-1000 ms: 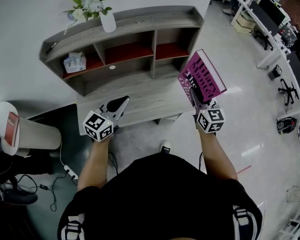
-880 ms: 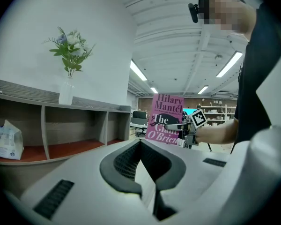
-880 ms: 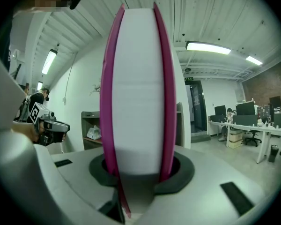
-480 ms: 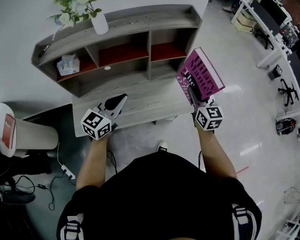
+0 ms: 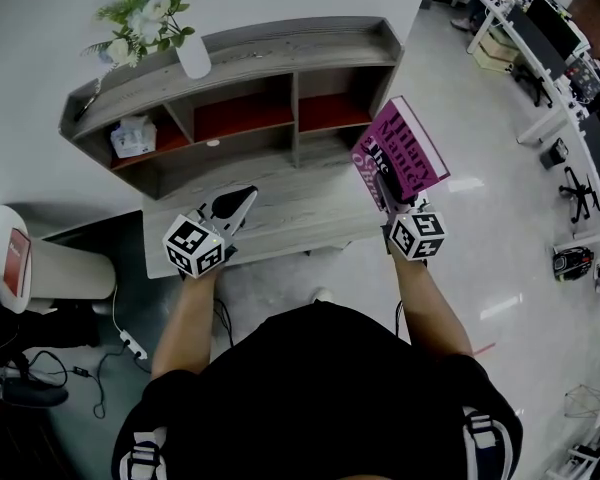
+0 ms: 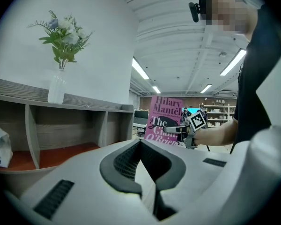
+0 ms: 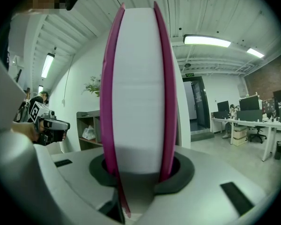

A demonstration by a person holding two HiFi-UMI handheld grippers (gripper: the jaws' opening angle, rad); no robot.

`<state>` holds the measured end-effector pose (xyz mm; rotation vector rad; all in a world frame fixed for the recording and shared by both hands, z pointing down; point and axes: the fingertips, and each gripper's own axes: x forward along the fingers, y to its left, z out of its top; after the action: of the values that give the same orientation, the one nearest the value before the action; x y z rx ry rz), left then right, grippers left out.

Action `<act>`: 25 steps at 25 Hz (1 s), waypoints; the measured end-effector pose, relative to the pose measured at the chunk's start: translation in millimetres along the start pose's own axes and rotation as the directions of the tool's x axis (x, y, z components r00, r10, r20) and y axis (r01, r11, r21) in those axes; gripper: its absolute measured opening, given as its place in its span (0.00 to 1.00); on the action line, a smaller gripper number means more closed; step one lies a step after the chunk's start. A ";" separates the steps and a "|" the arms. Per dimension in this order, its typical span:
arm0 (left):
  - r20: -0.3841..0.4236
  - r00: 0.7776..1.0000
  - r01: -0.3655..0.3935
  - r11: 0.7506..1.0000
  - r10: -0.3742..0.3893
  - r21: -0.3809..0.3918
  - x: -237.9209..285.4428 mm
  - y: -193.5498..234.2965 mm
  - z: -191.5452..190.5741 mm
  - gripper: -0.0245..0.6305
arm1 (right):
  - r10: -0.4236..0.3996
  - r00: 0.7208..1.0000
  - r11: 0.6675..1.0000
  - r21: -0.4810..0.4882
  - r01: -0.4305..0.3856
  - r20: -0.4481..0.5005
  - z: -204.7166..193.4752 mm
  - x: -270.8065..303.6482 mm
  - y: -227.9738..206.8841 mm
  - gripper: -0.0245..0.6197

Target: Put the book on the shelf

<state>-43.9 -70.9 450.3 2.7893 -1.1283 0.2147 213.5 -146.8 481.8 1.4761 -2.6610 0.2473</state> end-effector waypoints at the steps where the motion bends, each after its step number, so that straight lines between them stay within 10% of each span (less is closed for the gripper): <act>1: -0.001 1.000 -0.001 1.000 0.001 0.000 3.0 0.4 0.2 0.06 | 0.002 1.000 1.000 0.003 -0.002 0.001 0.1 1.4 -2.8 0.27; 25: -0.020 0.999 -0.027 1.000 0.027 0.010 67.3 -1.9 10.7 0.06 | 0.074 0.997 0.997 -0.012 -0.074 -0.019 0.3 33.2 -50.7 0.27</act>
<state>6.2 -117.1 451.6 2.7756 -1.1646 0.2509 238.9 -200.9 491.6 1.3666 -2.7011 0.2478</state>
